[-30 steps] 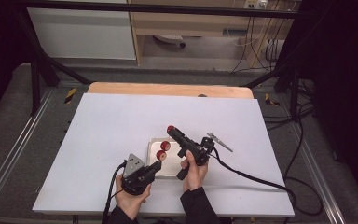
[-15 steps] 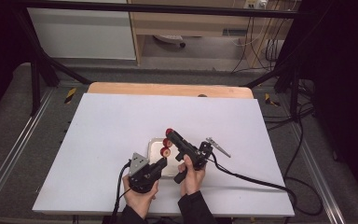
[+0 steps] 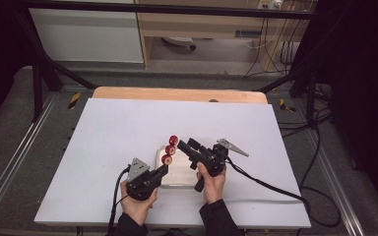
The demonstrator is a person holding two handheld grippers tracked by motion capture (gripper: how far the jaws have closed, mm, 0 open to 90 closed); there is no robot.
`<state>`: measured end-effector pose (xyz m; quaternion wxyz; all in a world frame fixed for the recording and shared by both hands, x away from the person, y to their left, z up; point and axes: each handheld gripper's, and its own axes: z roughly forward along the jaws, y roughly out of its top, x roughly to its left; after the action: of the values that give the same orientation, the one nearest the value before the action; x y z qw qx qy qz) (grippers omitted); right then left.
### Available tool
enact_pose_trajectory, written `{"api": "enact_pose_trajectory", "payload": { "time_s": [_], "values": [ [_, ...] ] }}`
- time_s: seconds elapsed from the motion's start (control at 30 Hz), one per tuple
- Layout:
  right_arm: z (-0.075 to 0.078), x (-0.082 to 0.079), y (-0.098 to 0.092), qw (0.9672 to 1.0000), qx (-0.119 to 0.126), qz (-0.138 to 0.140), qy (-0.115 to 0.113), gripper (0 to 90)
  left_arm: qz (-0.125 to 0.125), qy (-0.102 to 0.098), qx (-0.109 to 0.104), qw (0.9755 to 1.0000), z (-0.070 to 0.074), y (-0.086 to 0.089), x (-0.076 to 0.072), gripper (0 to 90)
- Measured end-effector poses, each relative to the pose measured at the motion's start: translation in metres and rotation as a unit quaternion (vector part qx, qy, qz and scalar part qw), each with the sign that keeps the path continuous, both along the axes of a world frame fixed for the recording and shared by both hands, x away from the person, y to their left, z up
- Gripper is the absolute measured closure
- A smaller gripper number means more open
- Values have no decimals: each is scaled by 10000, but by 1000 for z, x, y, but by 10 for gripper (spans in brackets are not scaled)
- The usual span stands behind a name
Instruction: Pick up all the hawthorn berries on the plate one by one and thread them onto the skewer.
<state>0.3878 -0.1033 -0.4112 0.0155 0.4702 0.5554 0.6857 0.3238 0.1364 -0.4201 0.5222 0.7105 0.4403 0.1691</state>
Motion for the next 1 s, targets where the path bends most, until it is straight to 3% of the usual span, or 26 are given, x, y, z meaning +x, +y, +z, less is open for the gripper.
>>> {"api": "enact_pose_trajectory", "payload": {
  "time_s": [0.13, 0.33, 0.47, 0.6, 0.67, 0.77, 1.0],
  "values": [
    [-2, 2, -7, 9970, -748, 200, -1, 202, -129, 22, 184, 9997, 0, 8, 1, 884],
    [-9, 2, -26, 9853, -1641, 464, 44, 83, -371, 62, 534, 9979, 1, 19, 4, 884],
    [-13, 1, -39, 9747, -2154, 590, 52, 44, -456, 158, 639, 9968, 4, 26, 7, 884],
    [-17, -1, -51, 9605, -2673, 779, 25, 17, -528, 239, 774, 9953, 8, 32, 11, 884],
    [-20, -2, -57, 9547, -2855, 841, 25, 9, -571, 271, 856, 9943, 11, 35, 13, 883],
    [-24, -5, -67, 9489, -3029, 879, 52, 7, -642, 343, 934, 9930, 14, 37, 17, 883],
    [-34, -13, -96, 9410, -3262, 876, 204, 8, -915, 547, 1292, 9859, 22, 34, 31, 882]
  ]
}}
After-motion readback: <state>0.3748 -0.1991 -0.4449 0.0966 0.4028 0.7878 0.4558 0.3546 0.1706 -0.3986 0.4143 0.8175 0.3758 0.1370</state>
